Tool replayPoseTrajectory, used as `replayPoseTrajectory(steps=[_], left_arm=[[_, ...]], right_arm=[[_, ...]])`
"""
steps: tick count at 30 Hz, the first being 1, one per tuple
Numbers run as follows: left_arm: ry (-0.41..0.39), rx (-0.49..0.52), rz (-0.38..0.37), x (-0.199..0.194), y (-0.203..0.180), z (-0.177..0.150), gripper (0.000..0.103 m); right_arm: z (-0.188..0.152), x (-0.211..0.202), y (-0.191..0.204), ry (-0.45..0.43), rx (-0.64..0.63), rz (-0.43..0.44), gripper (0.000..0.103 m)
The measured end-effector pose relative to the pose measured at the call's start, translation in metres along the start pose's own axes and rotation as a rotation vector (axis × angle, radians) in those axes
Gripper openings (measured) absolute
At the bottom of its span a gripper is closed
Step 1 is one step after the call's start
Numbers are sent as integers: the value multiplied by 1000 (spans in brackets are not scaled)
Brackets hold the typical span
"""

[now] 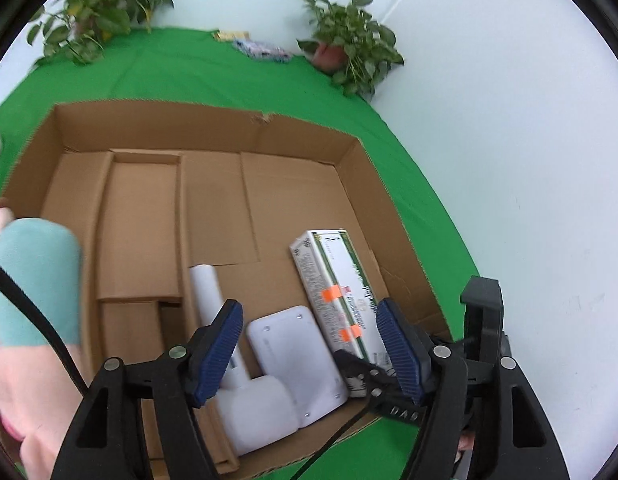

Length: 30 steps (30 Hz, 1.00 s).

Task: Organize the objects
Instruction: 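Lower the medicine box beside the white device and open both grippers, then withdraw both grippers up out of the box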

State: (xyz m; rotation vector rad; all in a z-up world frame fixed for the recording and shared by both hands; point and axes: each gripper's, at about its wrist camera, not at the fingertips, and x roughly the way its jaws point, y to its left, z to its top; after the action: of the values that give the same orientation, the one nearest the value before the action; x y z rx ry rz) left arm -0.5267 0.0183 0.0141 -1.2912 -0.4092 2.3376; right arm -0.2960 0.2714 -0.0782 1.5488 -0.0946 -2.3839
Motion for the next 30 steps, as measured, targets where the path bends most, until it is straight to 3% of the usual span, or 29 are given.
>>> replayPoseTrajectory(steps=[3, 9, 12, 19, 22, 26, 30], left_arm=[[-37, 0, 32, -4, 14, 2, 68], [-74, -12, 83, -35, 36, -27, 68], [-102, 27, 141, -22, 43, -37, 68], [-233, 89, 311, -33, 52, -59, 70], [-289, 91, 359, -45, 56, -70, 71], [-335, 119, 445, -54, 58, -88, 71], [-363, 115, 490, -50, 63, -103, 83]], right_arm=[[6, 1, 0, 14, 4, -5, 64], [10, 7, -4, 51, -15, -62, 64], [21, 18, 0, 62, 3, -74, 64], [18, 12, 0, 43, 0, -72, 65], [16, -1, 3, -12, 0, -28, 77], [4, -22, 18, -129, -75, -126, 79], [-18, -37, 35, -288, -98, -176, 80]])
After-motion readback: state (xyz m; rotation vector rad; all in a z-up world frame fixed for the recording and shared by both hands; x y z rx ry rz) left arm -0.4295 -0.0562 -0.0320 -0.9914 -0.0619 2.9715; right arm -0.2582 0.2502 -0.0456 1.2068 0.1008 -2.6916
